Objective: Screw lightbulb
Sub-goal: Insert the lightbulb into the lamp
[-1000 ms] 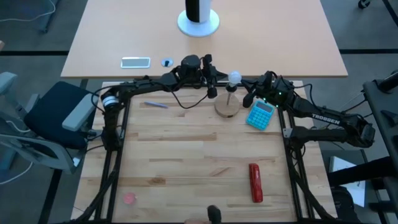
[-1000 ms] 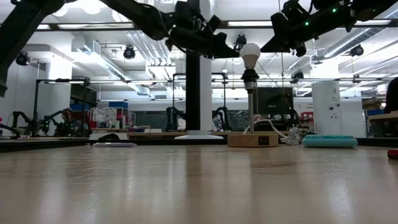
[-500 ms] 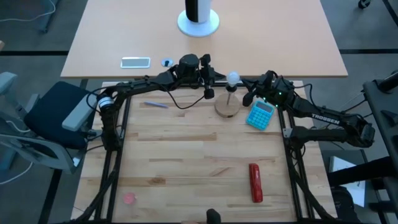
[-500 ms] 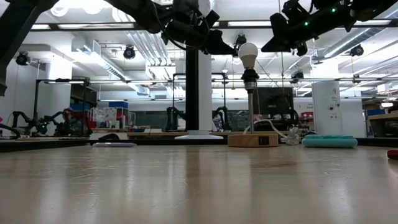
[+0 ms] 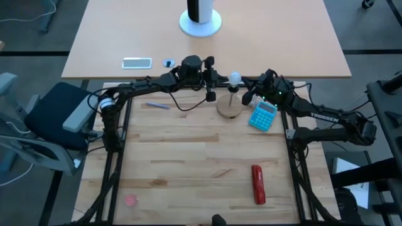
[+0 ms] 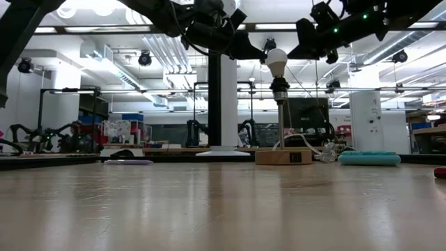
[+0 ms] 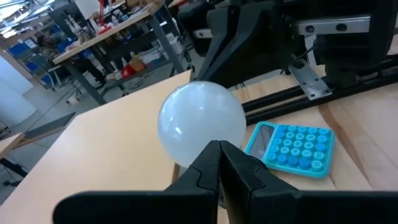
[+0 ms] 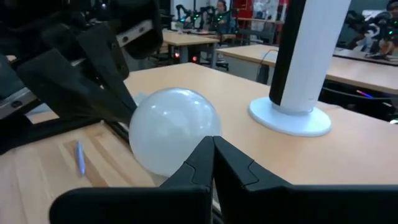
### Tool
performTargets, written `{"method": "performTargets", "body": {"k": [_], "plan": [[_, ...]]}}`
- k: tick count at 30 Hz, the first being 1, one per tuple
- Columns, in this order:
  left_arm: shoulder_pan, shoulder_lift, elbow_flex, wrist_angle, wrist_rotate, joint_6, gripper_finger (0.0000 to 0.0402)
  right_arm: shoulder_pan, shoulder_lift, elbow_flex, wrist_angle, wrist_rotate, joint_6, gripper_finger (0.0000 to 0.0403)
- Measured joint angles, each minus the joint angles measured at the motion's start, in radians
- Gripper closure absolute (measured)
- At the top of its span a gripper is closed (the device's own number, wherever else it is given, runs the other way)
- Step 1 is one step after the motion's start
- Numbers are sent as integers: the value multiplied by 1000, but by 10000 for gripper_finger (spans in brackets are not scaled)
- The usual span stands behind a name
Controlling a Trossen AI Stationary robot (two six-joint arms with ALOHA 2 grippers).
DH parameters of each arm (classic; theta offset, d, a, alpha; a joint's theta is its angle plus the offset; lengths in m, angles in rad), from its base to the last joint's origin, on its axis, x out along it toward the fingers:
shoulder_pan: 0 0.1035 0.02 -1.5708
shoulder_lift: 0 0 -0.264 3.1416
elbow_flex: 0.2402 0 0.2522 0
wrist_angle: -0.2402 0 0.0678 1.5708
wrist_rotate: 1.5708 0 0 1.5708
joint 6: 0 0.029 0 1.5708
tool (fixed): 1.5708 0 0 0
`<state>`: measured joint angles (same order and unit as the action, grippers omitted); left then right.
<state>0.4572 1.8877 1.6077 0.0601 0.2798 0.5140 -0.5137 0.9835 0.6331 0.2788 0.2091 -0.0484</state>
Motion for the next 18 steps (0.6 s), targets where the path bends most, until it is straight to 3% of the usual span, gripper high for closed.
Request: {"method": "performTargets", "body": {"k": [18], "plan": [[3,3,0,11,-5,75,401,38,-21,0,-37,-4,48,401]]}}
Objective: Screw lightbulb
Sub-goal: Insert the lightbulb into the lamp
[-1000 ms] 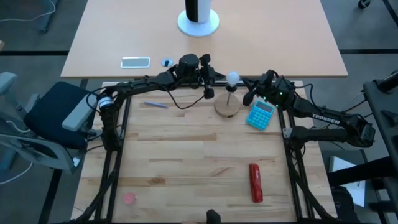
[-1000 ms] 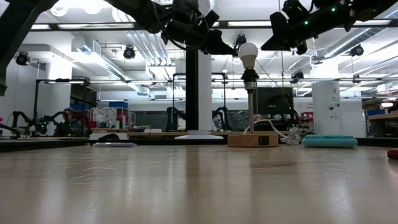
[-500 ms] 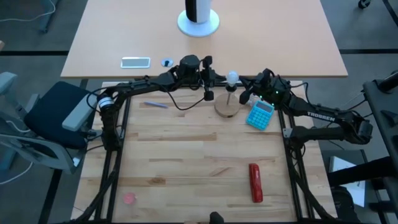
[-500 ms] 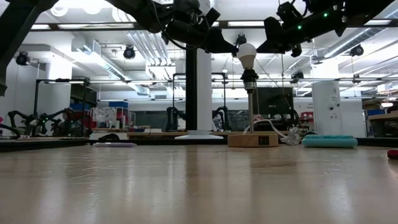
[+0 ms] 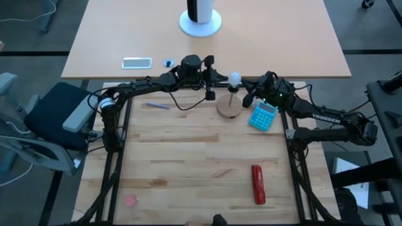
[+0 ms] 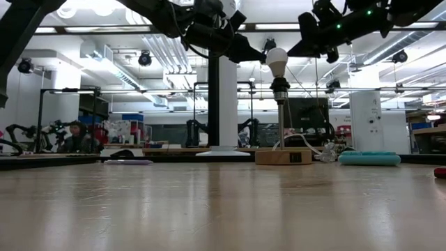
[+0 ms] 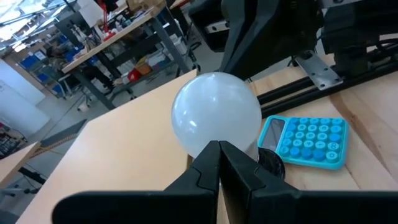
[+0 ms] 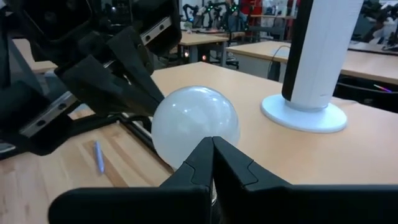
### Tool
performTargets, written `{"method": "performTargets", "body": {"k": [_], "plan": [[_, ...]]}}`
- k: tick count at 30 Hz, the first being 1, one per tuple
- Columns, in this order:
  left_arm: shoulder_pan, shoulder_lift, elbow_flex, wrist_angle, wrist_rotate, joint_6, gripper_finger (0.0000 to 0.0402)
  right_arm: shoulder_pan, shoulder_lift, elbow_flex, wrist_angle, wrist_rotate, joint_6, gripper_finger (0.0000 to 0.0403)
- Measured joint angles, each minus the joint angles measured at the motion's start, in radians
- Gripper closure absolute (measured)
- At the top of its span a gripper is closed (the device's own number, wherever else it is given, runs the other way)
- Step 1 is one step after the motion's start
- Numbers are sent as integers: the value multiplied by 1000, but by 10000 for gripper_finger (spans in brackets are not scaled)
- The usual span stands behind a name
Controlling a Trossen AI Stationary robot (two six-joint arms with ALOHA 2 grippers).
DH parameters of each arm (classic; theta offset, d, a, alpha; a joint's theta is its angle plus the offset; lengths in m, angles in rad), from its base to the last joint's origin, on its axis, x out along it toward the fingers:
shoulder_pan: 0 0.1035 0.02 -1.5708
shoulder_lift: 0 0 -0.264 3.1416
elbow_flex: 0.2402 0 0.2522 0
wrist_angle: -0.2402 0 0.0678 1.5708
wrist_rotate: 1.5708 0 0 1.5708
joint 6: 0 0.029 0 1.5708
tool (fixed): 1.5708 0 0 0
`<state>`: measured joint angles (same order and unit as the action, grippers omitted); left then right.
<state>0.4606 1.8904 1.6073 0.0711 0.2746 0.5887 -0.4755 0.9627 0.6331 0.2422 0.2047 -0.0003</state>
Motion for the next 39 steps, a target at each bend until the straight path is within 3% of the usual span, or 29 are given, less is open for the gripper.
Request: {"method": "performTargets", "body": {"k": [30,35,39], "plan": [[13,-13,0,6,-15,-2,401,43,-36,0,-33,8,40,401],[17,-49,0,-51,-49,8,401,44,-74,0,-70,63,42,401],[19,-71,0,-127,-12,6,401,43,-78,0,-82,85,35,401]]}}
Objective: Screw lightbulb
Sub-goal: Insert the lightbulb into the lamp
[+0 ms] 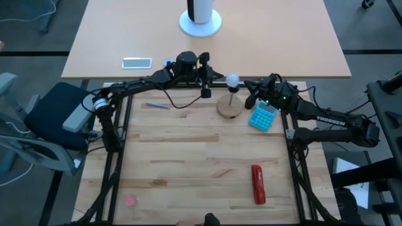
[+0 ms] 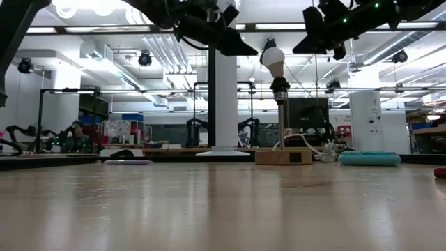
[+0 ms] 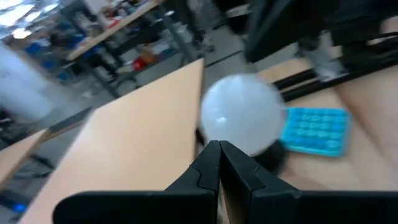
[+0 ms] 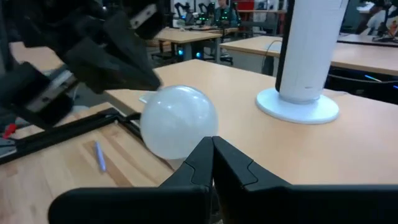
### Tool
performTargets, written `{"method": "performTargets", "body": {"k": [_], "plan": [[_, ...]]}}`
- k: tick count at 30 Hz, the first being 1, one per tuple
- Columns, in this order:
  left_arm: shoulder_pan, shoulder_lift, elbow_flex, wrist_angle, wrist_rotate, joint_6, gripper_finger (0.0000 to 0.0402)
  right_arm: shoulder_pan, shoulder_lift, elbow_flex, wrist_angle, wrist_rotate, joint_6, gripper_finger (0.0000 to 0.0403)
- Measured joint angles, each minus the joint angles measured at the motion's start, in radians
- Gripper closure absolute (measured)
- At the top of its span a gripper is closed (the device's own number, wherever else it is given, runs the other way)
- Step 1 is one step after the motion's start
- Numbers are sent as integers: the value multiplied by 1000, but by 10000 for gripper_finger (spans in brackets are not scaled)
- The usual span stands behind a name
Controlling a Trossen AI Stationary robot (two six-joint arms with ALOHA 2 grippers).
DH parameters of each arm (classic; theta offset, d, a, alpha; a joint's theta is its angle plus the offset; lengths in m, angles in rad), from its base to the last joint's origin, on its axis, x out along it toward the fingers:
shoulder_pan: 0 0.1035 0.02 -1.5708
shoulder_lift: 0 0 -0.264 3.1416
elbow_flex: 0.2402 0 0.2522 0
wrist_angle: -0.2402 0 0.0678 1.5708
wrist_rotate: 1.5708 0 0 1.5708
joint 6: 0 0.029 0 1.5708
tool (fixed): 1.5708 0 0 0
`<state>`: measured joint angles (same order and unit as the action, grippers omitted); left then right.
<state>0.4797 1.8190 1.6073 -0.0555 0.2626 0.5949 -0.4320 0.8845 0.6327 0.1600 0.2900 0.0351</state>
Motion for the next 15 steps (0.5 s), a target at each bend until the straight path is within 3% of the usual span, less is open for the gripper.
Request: {"method": "performTargets", "body": {"k": [3,15], "plan": [[-1,6,0,-38,64,3,401,-5,4,0,3,1,-16,401],[-2,43,0,16,59,-10,401,-24,74,-1,122,1,-89,401]]}}
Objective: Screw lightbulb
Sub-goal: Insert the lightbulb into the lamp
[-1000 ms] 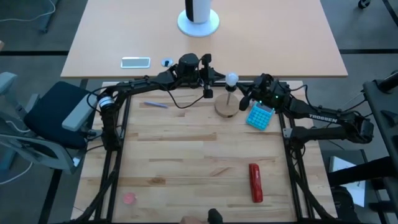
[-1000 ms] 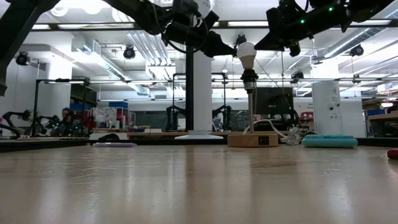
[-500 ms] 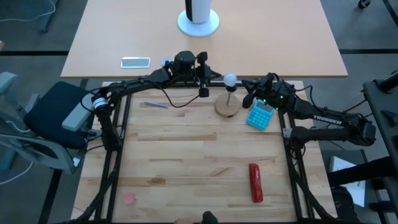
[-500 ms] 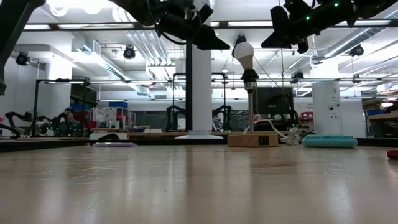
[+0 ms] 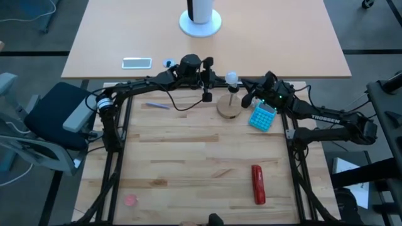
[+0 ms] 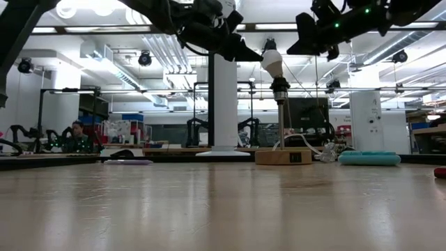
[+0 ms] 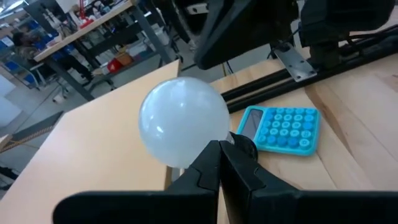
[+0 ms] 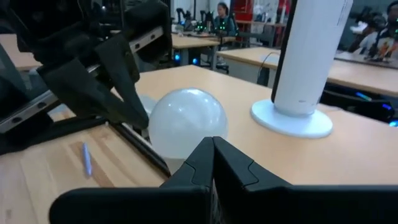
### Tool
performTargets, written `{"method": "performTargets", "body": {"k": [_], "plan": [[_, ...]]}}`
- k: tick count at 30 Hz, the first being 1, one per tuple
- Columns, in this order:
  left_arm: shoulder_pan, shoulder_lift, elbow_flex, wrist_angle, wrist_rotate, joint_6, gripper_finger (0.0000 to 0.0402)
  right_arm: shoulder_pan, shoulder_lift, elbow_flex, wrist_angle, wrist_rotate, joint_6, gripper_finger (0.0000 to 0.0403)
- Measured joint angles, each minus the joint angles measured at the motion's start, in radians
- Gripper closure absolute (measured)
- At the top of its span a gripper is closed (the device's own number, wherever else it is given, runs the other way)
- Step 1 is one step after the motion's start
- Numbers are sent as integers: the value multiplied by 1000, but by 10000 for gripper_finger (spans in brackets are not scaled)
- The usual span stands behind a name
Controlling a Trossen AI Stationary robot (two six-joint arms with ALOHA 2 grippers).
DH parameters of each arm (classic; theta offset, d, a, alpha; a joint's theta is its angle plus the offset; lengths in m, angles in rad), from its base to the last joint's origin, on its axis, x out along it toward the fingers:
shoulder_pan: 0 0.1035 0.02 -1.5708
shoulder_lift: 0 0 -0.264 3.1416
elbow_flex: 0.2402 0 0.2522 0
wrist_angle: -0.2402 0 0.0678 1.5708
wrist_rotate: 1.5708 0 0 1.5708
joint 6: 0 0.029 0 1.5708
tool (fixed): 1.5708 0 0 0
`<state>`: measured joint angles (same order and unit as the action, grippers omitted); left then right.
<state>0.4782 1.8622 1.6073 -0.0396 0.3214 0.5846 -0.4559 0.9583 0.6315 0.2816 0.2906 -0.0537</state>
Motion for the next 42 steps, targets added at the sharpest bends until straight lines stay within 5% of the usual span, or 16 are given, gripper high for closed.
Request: {"method": "performTargets", "body": {"k": [26,42], "plan": [[1,-2,0,2,-50,12,401,-81,90,0,142,-120,-22,401],[3,39,0,123,18,35,401,-73,61,3,88,-160,-3,401]]}}
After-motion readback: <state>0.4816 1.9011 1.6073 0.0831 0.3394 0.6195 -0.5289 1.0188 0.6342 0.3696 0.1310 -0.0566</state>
